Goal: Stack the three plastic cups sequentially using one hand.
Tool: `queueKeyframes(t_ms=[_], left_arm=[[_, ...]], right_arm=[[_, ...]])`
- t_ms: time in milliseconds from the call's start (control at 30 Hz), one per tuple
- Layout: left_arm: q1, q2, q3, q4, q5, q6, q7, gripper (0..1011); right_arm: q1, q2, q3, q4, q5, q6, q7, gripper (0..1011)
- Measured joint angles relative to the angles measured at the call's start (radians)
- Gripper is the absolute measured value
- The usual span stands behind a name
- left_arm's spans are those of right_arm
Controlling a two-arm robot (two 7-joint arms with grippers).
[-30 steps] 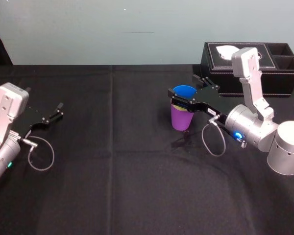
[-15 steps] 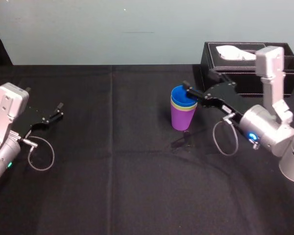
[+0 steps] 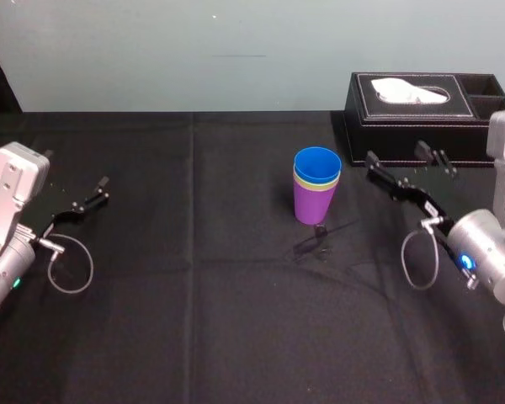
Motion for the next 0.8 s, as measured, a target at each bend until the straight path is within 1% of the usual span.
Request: queueKeyframes(t_ms=[133, 233, 267, 333, 467, 633, 800], left_arm=[[0.0, 0.0, 0.0, 0.0, 0.0, 0.0, 0.0, 1011], [0.0, 0.0, 0.0, 0.0, 0.0, 0.0, 0.0, 1011], [0.0, 0.0, 0.0, 0.0, 0.0, 0.0, 0.0, 1011], [0.0, 0.0, 0.0, 0.0, 0.0, 0.0, 0.0, 1011], [0.0, 0.0, 0.0, 0.0, 0.0, 0.0, 0.0, 1012], [0.0, 0.0, 0.0, 0.0, 0.0, 0.0, 0.0, 1011], [0.0, 0.0, 0.0, 0.0, 0.0, 0.0, 0.0, 1011]], right_arm=[[-0.026, 0.007, 0.004, -0.009, -0.034, 0.013, -0.017, 1003], [-0.048, 0.021, -0.002, -0.014, -0.088, 0.014, -0.035, 1003], [-0.048, 0.021, -0.002, -0.014, -0.088, 0.014, -0.035, 1003], [-0.062, 0.03, -0.011, -0.014, -0.132, 0.007, -0.044, 1003], [-0.073, 0.036, -0.02, -0.008, -0.168, 0.004, -0.045, 1002], [-0.083, 0.037, -0.027, -0.001, -0.2, -0.008, -0.04, 1003], [-0.087, 0.029, -0.024, 0.008, -0.21, -0.012, -0.02, 1003]])
